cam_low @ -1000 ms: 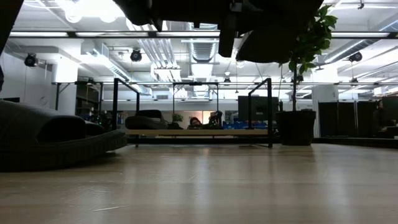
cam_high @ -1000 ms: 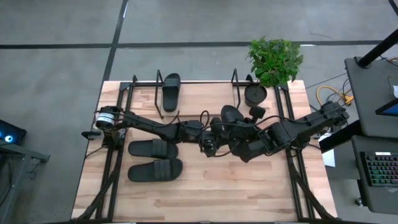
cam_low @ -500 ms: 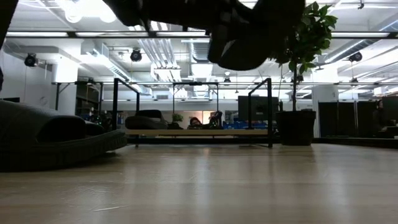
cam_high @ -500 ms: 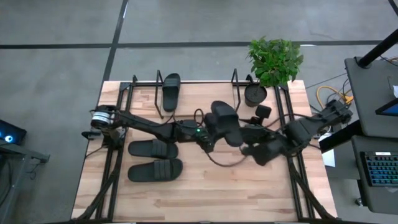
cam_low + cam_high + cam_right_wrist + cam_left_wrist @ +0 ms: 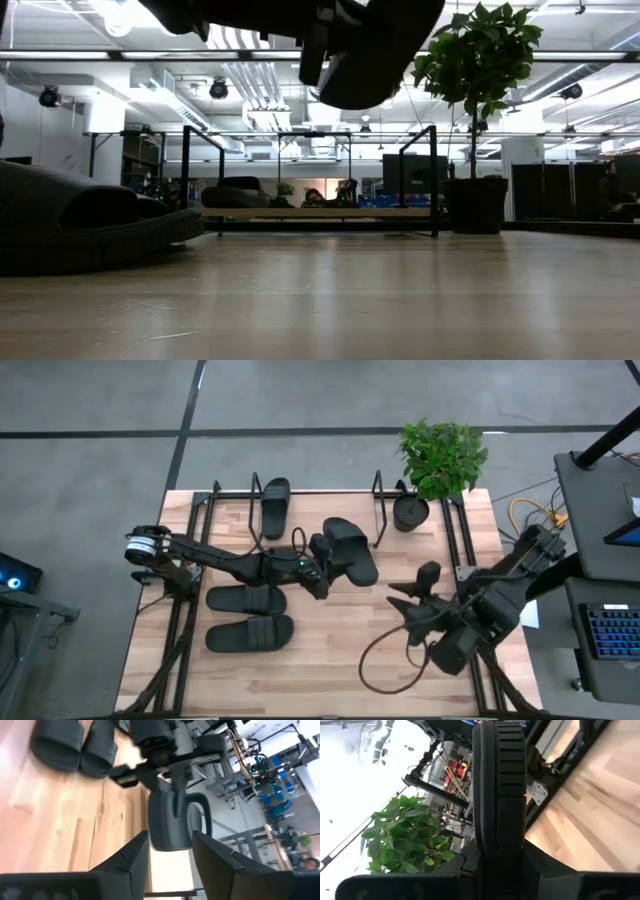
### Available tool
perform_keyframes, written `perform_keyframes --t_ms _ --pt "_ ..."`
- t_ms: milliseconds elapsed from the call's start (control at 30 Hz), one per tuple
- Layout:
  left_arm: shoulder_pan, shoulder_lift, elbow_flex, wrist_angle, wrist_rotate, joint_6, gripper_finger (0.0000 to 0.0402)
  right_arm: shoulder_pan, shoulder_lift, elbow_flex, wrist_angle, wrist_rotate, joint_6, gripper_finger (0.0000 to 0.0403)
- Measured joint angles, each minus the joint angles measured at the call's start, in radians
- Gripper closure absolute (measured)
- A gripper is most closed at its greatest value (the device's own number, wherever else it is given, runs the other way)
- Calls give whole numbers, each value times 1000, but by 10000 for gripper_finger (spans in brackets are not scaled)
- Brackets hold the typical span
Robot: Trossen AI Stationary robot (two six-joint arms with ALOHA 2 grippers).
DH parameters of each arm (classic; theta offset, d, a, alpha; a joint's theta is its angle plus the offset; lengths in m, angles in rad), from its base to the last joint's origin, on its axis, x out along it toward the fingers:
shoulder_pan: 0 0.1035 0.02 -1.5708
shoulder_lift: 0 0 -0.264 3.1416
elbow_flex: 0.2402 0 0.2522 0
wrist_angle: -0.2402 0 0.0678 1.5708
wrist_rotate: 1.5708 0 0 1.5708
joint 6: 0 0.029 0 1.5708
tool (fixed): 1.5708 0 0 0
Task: Pick and place slides into the shelf
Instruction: Put the black slide on the shelf
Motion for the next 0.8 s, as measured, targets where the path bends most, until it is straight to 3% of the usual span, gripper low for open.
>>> perform_keyframes --t_ms 167,367,567,800 --pt "1 -10 3 5 2 -24 353 -13 44 -1 3 -18 -58 207" --pt "1 -9 2 3 6 -28 354 -38 55 -1 4 31 -70 157" --pt "-6 -8 11 4 53 -30 354 -78 57 -2 4 25 -51 153" --pt "-8 -8 14 24 64 -30 354 -131 60 -5 5 -56 -18 162"
